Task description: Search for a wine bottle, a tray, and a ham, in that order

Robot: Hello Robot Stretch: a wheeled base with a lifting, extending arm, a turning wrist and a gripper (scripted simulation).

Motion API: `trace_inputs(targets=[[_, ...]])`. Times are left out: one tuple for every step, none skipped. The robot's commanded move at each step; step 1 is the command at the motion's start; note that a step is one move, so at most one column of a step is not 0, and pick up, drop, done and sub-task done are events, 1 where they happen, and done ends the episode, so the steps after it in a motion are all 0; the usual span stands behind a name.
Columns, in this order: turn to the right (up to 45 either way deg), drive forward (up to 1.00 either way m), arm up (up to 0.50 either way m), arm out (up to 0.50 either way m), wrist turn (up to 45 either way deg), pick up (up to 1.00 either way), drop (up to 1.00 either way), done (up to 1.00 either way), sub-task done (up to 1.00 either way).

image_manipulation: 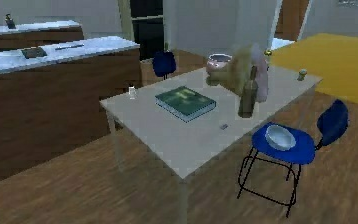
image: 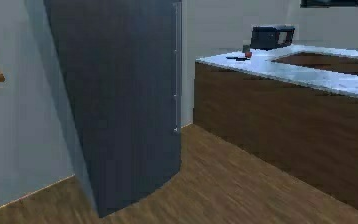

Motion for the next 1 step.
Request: trace_inputs(targets=[[27.0,0.00,0.00,0.00,0.0,0.00,0.00,0.00,0.00]])
